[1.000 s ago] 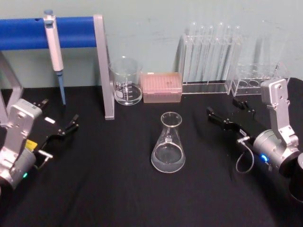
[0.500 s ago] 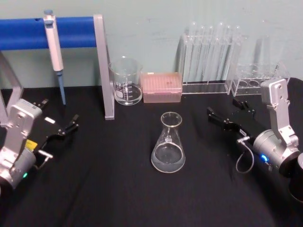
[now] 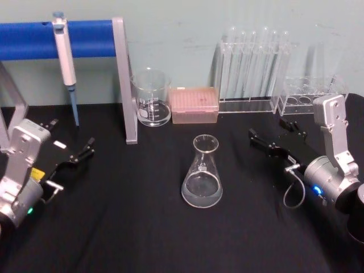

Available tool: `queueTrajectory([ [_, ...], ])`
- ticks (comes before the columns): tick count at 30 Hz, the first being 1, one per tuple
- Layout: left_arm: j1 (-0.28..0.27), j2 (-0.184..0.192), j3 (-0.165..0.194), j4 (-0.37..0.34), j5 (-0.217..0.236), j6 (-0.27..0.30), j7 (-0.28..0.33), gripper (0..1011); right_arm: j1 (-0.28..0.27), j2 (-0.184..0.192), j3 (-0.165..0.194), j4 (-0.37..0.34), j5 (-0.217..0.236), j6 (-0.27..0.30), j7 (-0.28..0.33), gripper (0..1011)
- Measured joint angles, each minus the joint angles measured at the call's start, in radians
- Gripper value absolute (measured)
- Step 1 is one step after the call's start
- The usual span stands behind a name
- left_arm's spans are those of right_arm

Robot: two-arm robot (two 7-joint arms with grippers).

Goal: Grasp the erlenmeyer flask with one hand, shake it three times, then place it back.

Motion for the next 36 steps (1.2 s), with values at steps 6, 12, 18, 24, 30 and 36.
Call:
queueTrajectory([
  [6, 0.0, 0.0, 0.0, 0.0, 0.0, 0.0, 0.0, 1001, 0.0, 0.0, 0.0, 0.0, 0.0, 0.0, 0.0, 1000],
  [12, 0.0, 0.0, 0.0, 0.0, 0.0, 0.0, 0.0, 1001, 0.0, 0.0, 0.0, 0.0, 0.0, 0.0, 0.0, 1000],
  [18, 0.0, 0.0, 0.0, 0.0, 0.0, 0.0, 0.0, 1001, 0.0, 0.0, 0.0, 0.0, 0.0, 0.0, 0.0, 1000],
  [24, 0.0, 0.0, 0.0, 0.0, 0.0, 0.0, 0.0, 1001, 0.0, 0.0, 0.0, 0.0, 0.0, 0.0, 0.0, 1000],
  [30, 0.0, 0.0, 0.0, 0.0, 0.0, 0.0, 0.0, 1001, 0.0, 0.0, 0.0, 0.0, 0.0, 0.0, 0.0, 1000],
  [36, 0.0, 0.0, 0.0, 0.0, 0.0, 0.0, 0.0, 1001, 0.0, 0.0, 0.0, 0.0, 0.0, 0.0, 0.0, 1000],
])
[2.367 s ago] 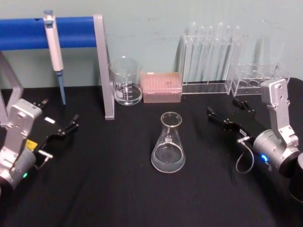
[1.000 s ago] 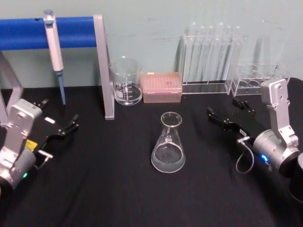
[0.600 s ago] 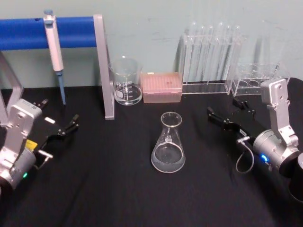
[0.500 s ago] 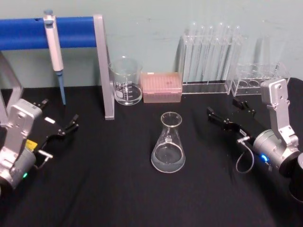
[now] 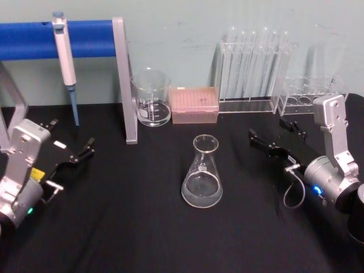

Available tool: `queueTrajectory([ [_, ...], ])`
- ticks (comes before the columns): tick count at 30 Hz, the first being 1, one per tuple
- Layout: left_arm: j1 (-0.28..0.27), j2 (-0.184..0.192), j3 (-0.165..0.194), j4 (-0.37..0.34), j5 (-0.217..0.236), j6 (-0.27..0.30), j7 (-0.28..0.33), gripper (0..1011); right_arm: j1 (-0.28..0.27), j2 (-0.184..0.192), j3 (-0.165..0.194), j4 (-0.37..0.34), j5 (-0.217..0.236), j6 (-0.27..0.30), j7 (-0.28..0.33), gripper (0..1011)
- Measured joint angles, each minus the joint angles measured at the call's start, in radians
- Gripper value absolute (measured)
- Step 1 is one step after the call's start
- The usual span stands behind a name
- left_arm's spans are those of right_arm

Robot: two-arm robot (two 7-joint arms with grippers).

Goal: Grasp the erlenmeyer flask with one hand, shake it three times, then place it back.

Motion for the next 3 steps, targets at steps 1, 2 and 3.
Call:
queueTrajectory([
  [1, 0.0, 0.0, 0.0, 0.0, 0.0, 0.0, 0.0, 1001, 0.0, 0.0, 0.0, 0.0, 0.0, 0.0, 0.0, 1000],
  [2, 0.0, 0.0, 0.0, 0.0, 0.0, 0.0, 0.0, 1001, 0.0, 0.0, 0.0, 0.0, 0.0, 0.0, 0.0, 1000],
  [3, 0.0, 0.0, 0.0, 0.0, 0.0, 0.0, 0.0, 1001, 0.0, 0.0, 0.0, 0.0, 0.0, 0.0, 0.0, 1000],
])
